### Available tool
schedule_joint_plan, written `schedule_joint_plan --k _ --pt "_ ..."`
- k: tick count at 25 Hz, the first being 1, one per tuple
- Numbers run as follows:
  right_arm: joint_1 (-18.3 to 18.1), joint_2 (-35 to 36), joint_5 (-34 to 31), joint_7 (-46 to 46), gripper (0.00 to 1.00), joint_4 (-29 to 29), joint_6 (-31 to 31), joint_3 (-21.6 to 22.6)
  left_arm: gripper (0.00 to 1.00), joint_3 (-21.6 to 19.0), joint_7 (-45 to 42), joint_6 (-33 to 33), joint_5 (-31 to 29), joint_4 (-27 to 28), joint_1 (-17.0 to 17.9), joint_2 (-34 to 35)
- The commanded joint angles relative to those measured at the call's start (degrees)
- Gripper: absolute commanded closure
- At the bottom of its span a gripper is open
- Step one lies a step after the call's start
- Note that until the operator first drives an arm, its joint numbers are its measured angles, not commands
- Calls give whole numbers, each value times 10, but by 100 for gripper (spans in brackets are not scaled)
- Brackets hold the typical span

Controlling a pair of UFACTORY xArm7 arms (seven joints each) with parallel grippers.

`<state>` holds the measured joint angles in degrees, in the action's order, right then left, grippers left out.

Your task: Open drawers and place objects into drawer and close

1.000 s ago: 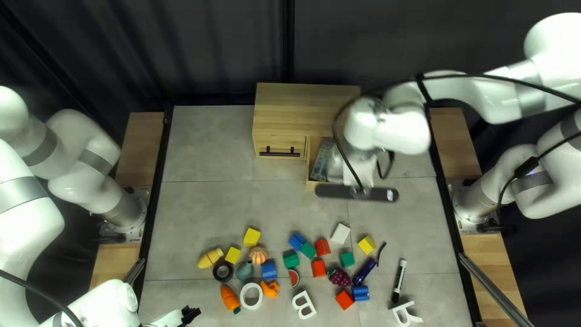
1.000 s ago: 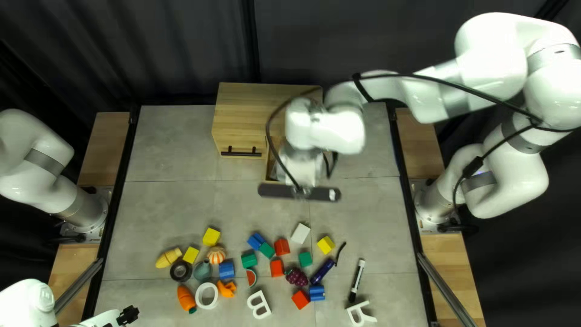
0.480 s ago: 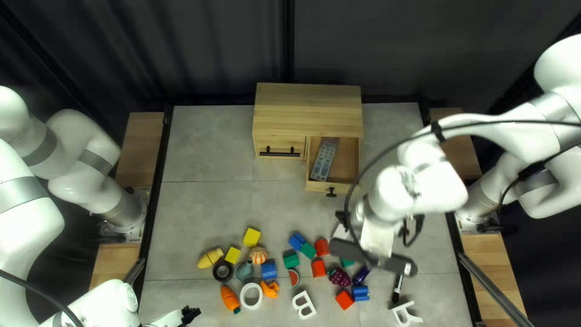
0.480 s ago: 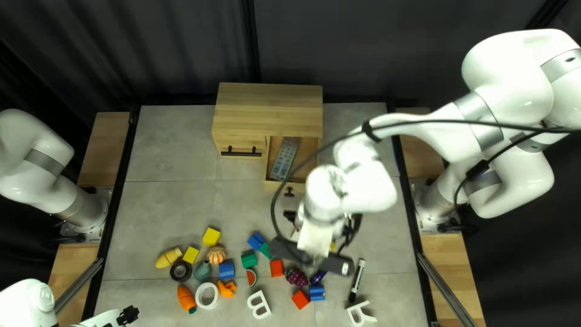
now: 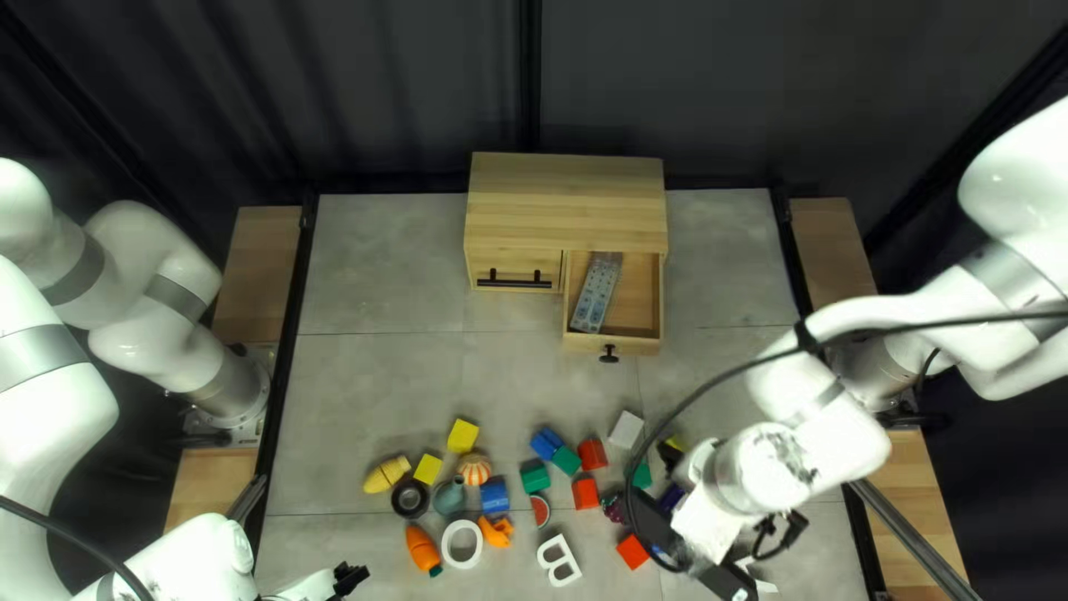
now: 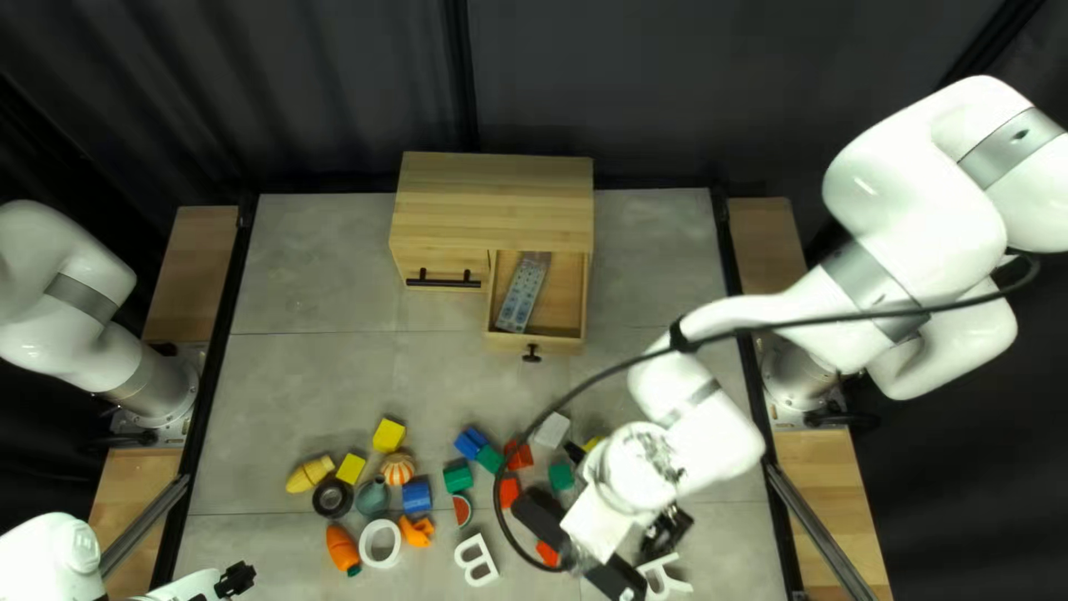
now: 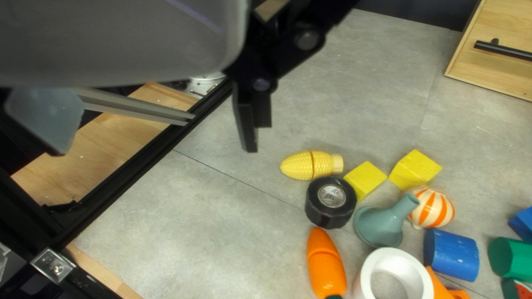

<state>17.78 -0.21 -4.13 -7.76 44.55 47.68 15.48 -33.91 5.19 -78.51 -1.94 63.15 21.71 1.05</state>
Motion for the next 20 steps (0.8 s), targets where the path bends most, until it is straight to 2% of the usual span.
schedule_joint_plan --k 1,13,20 --pt "-1 17 -15 29 0 2 -11 -2 0 0 0 0 0 0 0 0" --pt "-1 62 -58 107 0 10 -45 -12 0 0 0 0 0 0 0 0" --pt "16 22 -37 122 0 8 -21 7 0 0 0 0 0 0 0 0"
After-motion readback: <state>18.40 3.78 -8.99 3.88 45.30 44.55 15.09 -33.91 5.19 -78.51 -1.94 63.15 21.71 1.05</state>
